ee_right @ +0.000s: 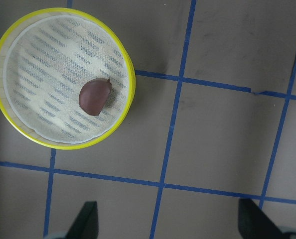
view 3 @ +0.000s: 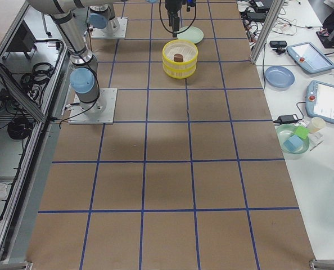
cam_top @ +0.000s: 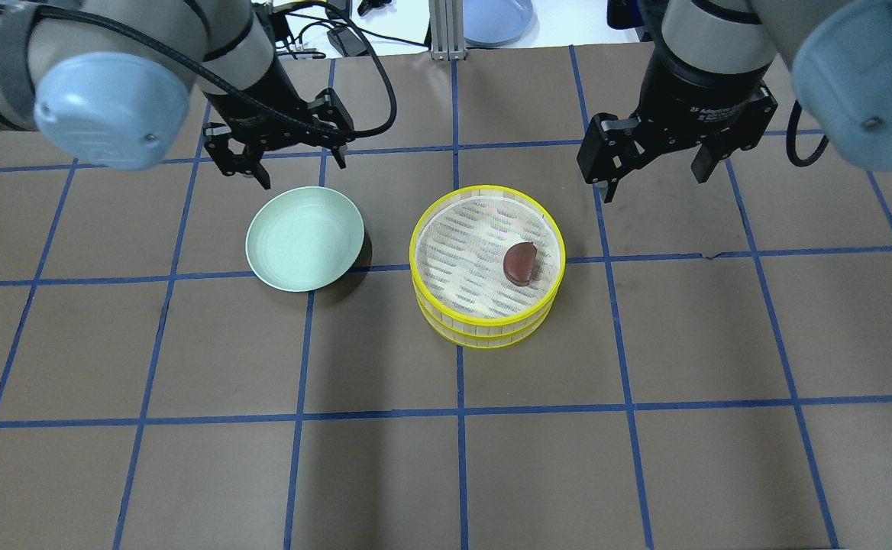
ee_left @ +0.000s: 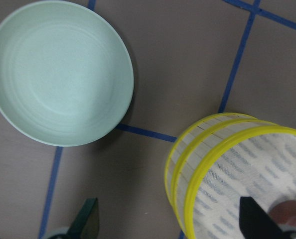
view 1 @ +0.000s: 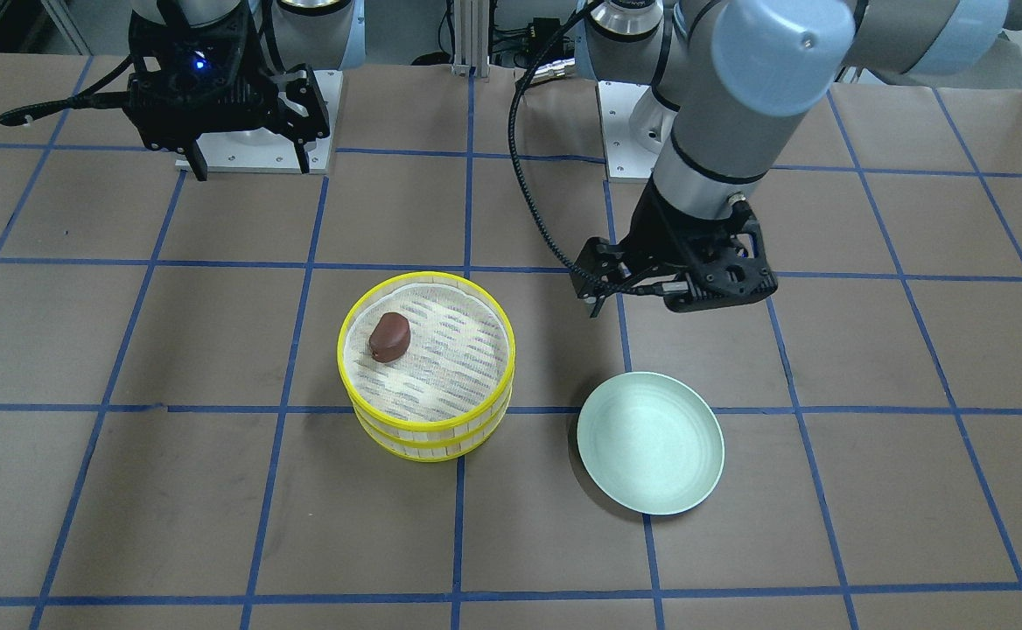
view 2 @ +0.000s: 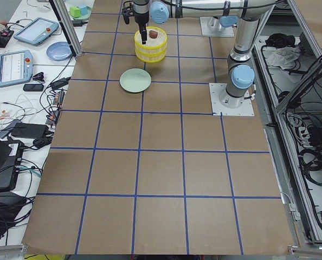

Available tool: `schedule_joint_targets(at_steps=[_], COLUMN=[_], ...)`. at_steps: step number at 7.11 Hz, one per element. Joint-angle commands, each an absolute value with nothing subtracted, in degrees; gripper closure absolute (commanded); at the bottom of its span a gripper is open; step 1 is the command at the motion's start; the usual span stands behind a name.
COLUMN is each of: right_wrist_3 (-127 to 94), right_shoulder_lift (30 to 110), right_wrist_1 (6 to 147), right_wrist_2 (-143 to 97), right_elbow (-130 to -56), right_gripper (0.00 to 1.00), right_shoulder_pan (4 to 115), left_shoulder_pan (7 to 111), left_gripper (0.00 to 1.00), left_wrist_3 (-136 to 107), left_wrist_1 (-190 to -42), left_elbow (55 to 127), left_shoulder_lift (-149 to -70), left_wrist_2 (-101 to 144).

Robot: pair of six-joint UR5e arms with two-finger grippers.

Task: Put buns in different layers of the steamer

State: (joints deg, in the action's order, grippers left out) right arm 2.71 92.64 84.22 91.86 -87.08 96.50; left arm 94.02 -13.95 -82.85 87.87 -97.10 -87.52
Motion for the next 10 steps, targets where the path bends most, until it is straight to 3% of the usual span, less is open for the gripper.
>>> schedule_joint_targets(at_steps=[1,10], right_wrist_3=[2.37,2.11], right_shoulder_lift=[92.99,92.99], right_wrist_1=[84.02,83.15], right_wrist_2=[91.67,92.28], right_elbow=[-86.84,-87.01], right_gripper=[0.00,0.00], right_shoulder_pan=[96.07,95.98], left_shoulder_pan=[91.15,88.24], left_gripper=[0.00,0.00], left_wrist_3=[-3.02,5.27], left_wrist_1=[-88.74,-91.41], left_elbow=[87.19,90.96], left_shoulder_lift=[-92.39,-85.35], left_wrist_2=[-94.02,-93.34])
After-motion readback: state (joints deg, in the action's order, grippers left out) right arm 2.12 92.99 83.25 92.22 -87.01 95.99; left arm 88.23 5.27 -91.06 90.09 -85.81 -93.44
